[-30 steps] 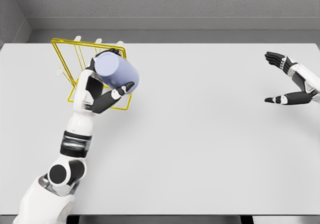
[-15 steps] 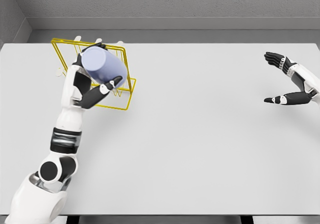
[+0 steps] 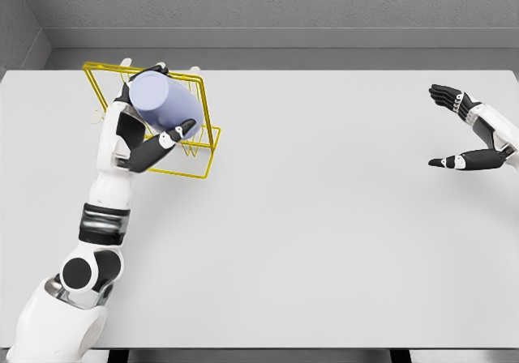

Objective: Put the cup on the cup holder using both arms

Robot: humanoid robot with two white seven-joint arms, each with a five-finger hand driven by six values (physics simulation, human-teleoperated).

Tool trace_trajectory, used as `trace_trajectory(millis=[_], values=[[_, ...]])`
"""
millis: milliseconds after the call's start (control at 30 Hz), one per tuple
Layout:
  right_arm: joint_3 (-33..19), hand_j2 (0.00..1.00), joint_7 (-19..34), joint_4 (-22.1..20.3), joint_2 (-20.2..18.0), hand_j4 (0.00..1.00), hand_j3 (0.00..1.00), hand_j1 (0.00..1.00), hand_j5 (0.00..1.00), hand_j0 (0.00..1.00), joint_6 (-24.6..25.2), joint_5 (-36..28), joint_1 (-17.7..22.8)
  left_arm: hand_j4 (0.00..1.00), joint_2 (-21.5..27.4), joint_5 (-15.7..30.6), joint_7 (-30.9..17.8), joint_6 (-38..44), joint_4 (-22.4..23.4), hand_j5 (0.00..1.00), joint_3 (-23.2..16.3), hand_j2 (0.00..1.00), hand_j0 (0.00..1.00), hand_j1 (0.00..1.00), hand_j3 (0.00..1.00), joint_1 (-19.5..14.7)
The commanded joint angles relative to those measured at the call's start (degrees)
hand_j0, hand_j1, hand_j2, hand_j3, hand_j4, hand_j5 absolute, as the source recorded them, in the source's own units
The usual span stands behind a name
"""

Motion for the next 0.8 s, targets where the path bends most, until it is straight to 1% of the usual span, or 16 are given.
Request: trace_trajectory(millis=[0,200,267,300,333,367,767], values=[[-0.09,1.00,-0.01,0.14,-0.07,1.00,1.00,1.00,1.00,1.00,0.10,-0.45,0.09,0.71,0.02,-0.05,-0.03,0.84,-0.04,0.71,0.57,0.71,0.71,0.71,0.71,-0.09],[-0.09,1.00,-0.01,0.14,-0.07,1.00,1.00,1.00,1.00,1.00,0.10,-0.45,0.09,0.71,0.02,-0.13,-0.03,2.07,0.23,0.71,0.66,0.71,0.71,0.71,0.71,-0.97],[0.00,1.00,-0.01,0.14,-0.07,1.00,1.00,1.00,1.00,1.00,0.10,-0.45,0.09,0.74,0.02,-0.22,-0.03,2.16,0.40,0.74,0.57,0.74,0.74,0.74,0.74,-1.32],[0.00,1.00,-0.01,0.14,-0.07,1.00,1.00,1.00,1.00,1.00,0.10,-0.45,0.09,0.83,0.02,-0.40,-0.03,2.16,0.49,0.83,0.57,0.83,0.83,0.83,0.83,-1.41],[0.00,1.00,-0.01,0.14,-0.07,1.00,1.00,1.00,1.00,1.00,0.10,-0.45,0.09,0.96,0.02,-0.66,0.06,2.16,0.49,0.96,0.57,0.96,0.96,0.96,0.96,-1.49],[0.00,1.00,-0.01,0.14,-0.07,1.00,1.00,1.00,1.00,1.00,0.10,-0.45,0.09,1.00,0.02,-0.75,0.06,2.16,0.49,1.00,0.83,1.00,1.00,1.00,1.00,-1.49],[0.00,1.00,-0.01,0.58,0.02,1.00,1.00,1.00,1.00,1.00,0.10,-0.45,0.09,1.00,0.02,-0.75,0.06,1.98,0.40,1.00,1.45,1.00,1.00,1.00,1.00,-1.41]])
